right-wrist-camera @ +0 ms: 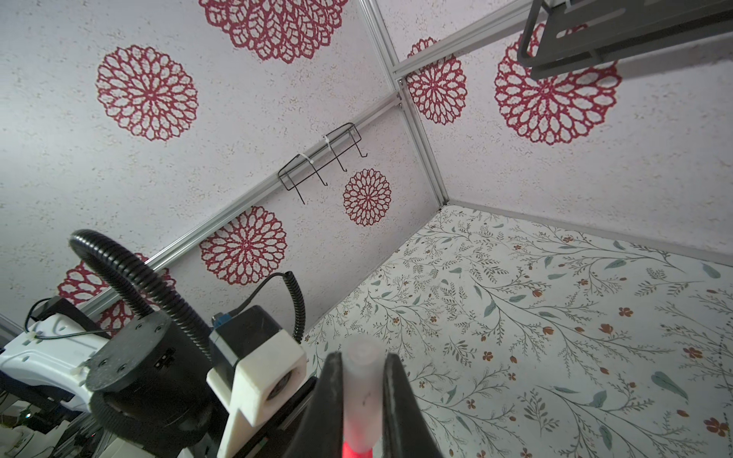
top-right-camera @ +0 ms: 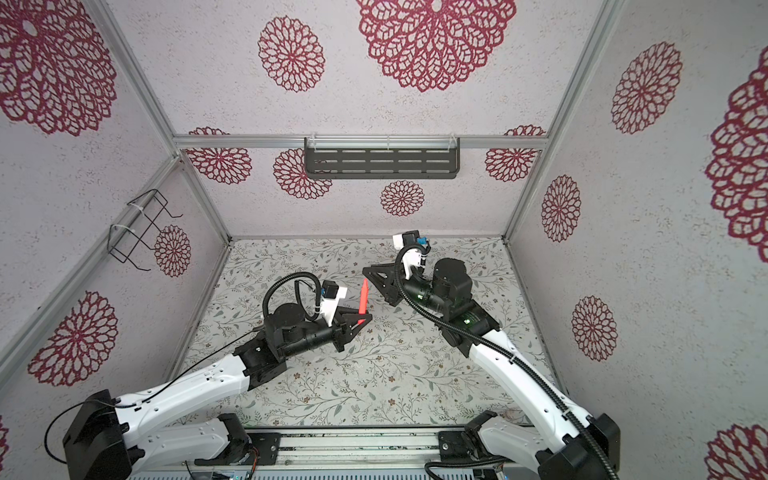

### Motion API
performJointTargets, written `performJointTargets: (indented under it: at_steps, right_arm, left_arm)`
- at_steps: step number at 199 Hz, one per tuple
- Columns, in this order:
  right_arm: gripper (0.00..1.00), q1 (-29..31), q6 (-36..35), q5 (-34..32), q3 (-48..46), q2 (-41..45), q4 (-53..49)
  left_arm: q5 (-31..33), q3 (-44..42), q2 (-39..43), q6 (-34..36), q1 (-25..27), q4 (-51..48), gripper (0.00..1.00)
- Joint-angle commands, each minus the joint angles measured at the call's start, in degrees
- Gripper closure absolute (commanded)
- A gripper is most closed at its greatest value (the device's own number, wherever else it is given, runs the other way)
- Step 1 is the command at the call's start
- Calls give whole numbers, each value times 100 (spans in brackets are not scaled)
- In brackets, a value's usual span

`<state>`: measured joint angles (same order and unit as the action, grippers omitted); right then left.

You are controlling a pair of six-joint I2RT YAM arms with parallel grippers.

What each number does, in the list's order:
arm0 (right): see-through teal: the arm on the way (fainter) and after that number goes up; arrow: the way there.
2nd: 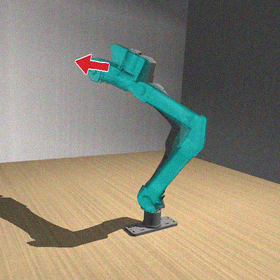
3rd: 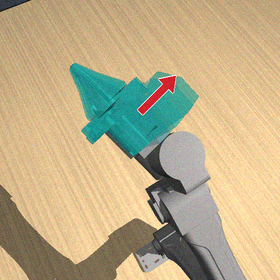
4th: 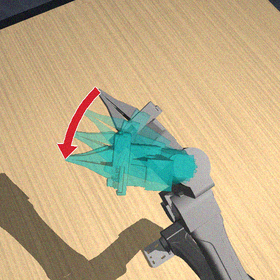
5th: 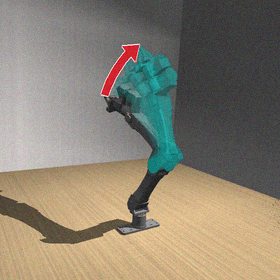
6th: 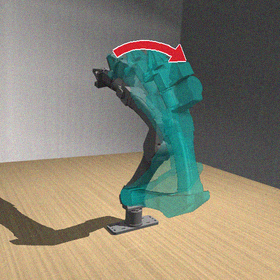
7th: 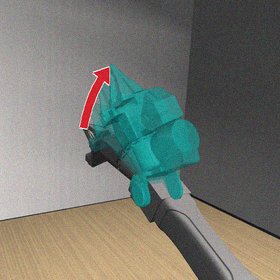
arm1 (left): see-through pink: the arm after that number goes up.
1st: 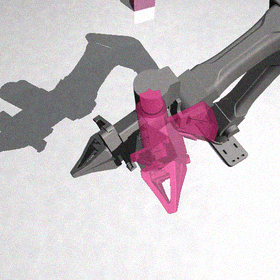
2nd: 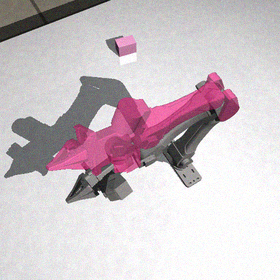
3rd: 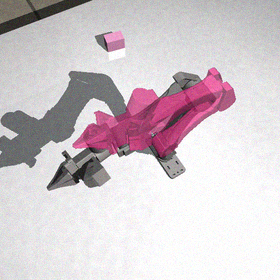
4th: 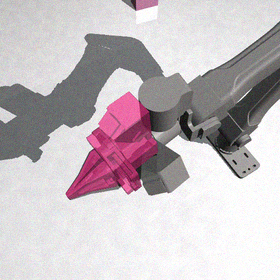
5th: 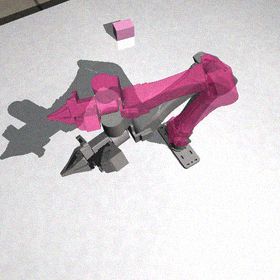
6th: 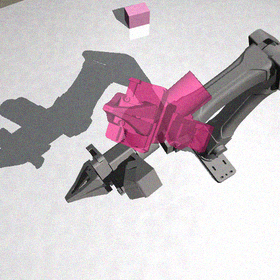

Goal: Insert the pens into the pen caps
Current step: 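Carry the cap over the pink highlighter tip held by the left gripper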

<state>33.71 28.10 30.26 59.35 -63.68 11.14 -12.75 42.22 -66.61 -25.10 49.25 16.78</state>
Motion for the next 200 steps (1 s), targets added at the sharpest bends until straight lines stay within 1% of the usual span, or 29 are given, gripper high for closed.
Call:
performJointTargets:
  at_steps: [1,46,87,125,151,170,200]
  right_arm:
    - [100,71,-72,110,-79,39,326]
    - [100,204,-80,361,-220,18,462]
    - [100,258,-102,418,-415,162,591]
    - [99,288,-48,688,-569,242,815]
    - [95,285,85,991,-550,247,1010]
    - [95,294,89,1211,-483,257,1056]
    - [95,294,-115,1535,-281,272,844]
  left_arm:
    - [32,-38,138,67,71,87,100]
    - [25,-29,166,70,73,111,100]
    - [14,-47,263,104,75,221,100]
    - [-80,-56,373,94,77,273,100]
    - [-332,-47,416,8,75,427,100]
    - [-505,-14,487,-34,75,493,100]
    - [-761,67,610,-72,73,483,100]
